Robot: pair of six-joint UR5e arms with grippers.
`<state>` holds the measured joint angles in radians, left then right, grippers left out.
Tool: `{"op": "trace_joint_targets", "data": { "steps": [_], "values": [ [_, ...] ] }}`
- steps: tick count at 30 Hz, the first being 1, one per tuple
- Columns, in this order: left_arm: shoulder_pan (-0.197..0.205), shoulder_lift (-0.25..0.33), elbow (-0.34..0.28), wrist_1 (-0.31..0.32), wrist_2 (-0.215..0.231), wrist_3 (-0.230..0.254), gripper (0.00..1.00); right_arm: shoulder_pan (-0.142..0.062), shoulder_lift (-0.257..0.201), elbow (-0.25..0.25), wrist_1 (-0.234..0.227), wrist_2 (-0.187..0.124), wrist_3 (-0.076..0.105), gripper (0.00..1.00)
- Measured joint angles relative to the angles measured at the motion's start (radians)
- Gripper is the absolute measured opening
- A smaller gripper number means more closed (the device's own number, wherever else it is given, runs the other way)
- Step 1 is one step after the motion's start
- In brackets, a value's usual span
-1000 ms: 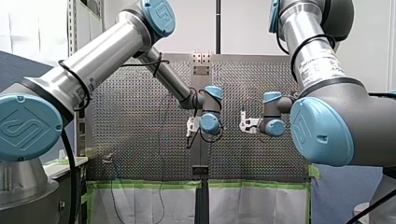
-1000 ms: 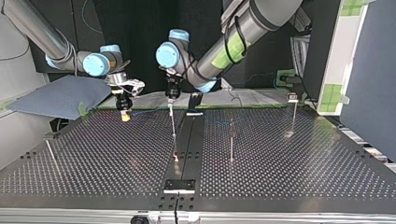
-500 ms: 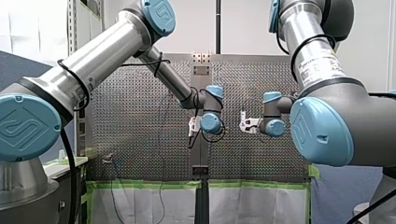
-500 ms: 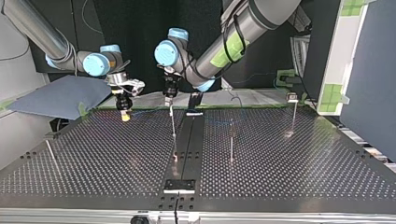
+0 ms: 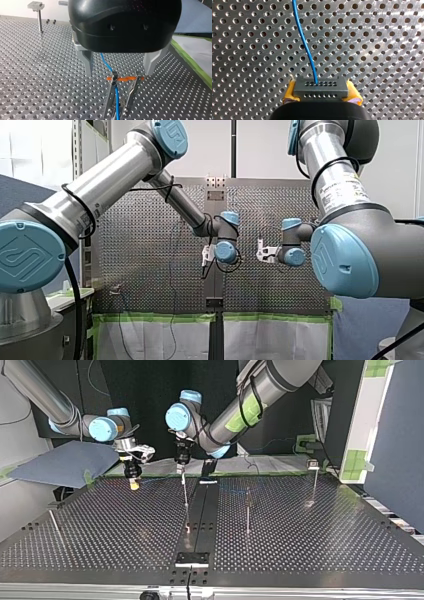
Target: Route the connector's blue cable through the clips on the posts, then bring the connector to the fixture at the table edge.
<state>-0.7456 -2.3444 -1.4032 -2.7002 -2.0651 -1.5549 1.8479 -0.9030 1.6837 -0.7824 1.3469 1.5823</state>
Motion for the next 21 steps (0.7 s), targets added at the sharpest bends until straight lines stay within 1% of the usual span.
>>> {"op": "trace_joint_targets", "data": {
  "steps": [5, 8, 14, 21],
  "values": [
    [-0.007, 0.006, -0.006, -0.020, -0.026, -0.001, 1.00, 0.000, 0.000, 0.000, 0.001, 0.000, 0.001, 0.00],
    [-0.017, 0.025, -0.025, -0.015, -0.047, -0.002, 1.00, 0.000, 0.000, 0.000, 0.003, 0.000, 0.001, 0.00],
    [-0.030, 0.073, -0.073, 0.027, -0.068, -0.031, 1.00, -0.001, 0.000, 0.000, 0.005, 0.000, 0.002, 0.00],
    [-0.048, 0.136, -0.136, 0.090, -0.116, -0.092, 1.00, -0.001, 0.000, 0.000, 0.013, 0.001, 0.003, 0.00]
  ]
}}
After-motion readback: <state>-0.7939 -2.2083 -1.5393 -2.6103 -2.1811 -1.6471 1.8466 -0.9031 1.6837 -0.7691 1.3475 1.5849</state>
